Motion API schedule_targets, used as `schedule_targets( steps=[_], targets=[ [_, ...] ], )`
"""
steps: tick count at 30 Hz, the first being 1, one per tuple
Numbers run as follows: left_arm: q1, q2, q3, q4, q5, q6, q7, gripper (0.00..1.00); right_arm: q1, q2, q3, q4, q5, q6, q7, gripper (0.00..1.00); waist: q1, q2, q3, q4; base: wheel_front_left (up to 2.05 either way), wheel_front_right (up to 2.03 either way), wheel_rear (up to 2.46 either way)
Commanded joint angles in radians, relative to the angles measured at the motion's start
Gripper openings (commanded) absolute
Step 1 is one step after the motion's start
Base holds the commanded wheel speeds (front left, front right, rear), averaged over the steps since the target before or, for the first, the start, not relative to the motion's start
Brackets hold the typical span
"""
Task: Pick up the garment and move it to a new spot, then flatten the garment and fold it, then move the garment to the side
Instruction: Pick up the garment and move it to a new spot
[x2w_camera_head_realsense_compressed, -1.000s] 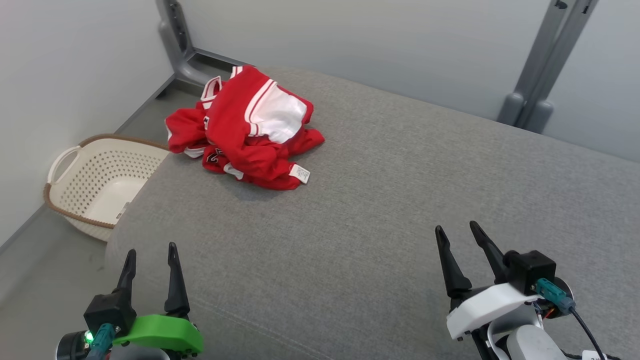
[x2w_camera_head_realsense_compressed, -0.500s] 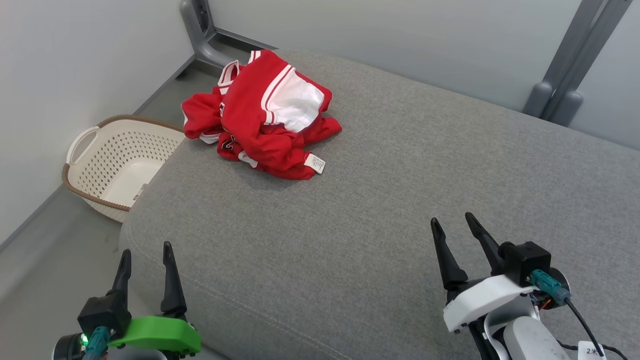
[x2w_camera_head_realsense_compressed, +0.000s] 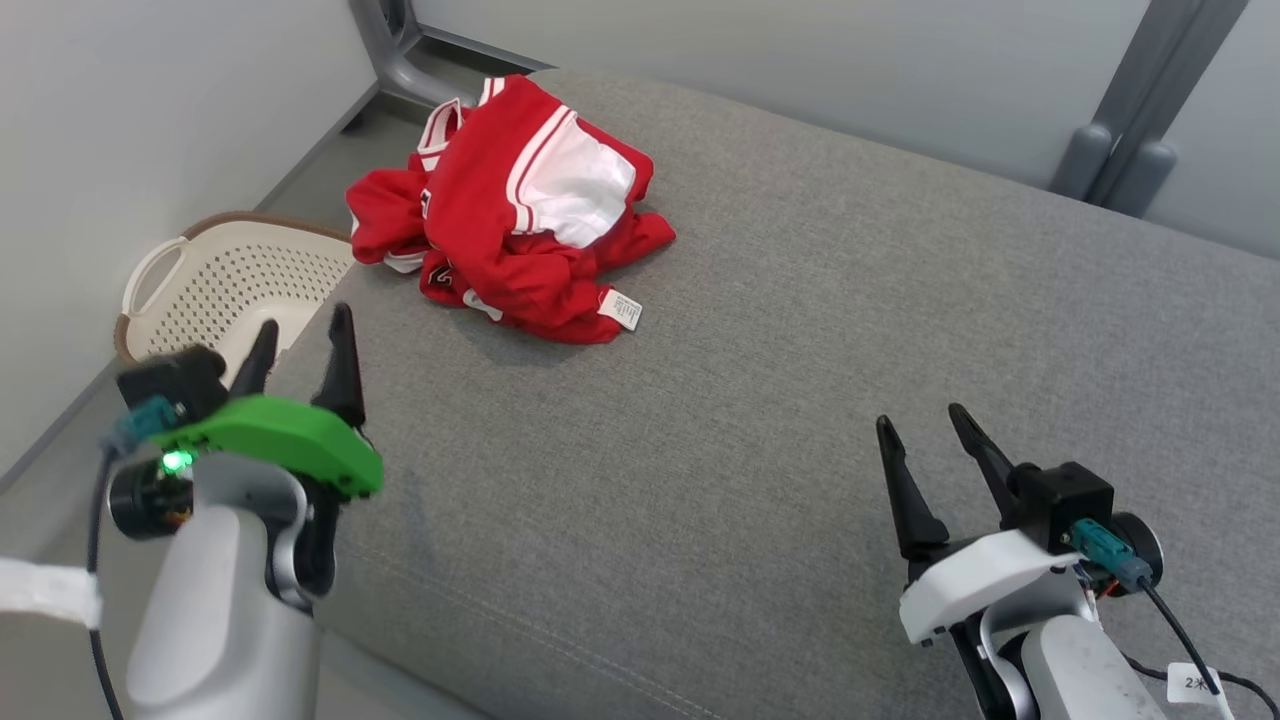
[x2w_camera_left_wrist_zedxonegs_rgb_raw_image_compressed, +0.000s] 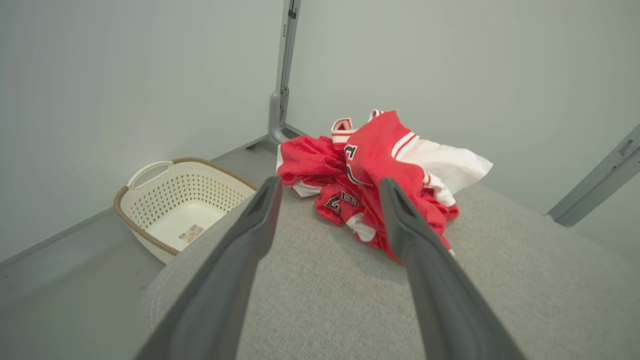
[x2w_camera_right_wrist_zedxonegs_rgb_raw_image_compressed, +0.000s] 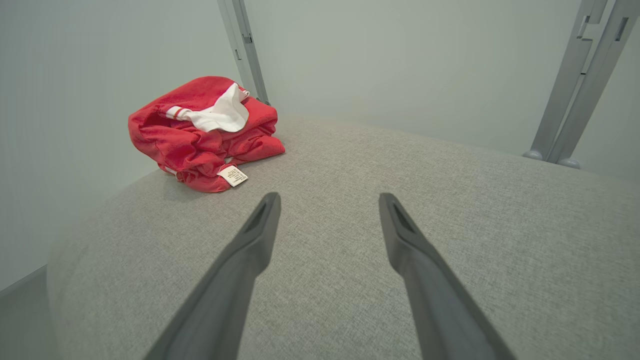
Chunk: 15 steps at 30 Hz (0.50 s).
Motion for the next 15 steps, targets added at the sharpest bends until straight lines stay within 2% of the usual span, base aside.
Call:
schedule_targets(
  steps=[1,4,8,15],
  targets=[
    [-0.063,0.005,0.018,0.038,-0.028,-0.008,0.023,1.0,-0.02,-0.005,0.003,-0.017,-0.016,0.0,0.014,1.0,0.0,0.0,0.058,-0.044,0.0,0.0,0.0],
    [-0.196,0.003,0.064,0.137,-0.117,-0.021,0.099,1.0,-0.041,-0.005,0.01,-0.054,-0.052,0.0,0.049,1.0,0.0,0.0,0.12,-0.087,0.0,0.0,0.0],
    [-0.337,0.029,0.109,0.25,-0.187,-0.034,0.158,1.0,-0.064,-0.005,0.012,-0.105,-0.097,0.0,0.092,1.0,0.0,0.0,0.199,-0.143,0.0,0.0,0.0],
    [-0.479,0.095,0.116,0.396,-0.219,-0.047,0.251,1.0,-0.071,-0.004,0.001,-0.188,-0.151,0.0,0.142,1.0,0.0,0.0,0.303,-0.224,0.0,0.0,0.0]
  ],
)
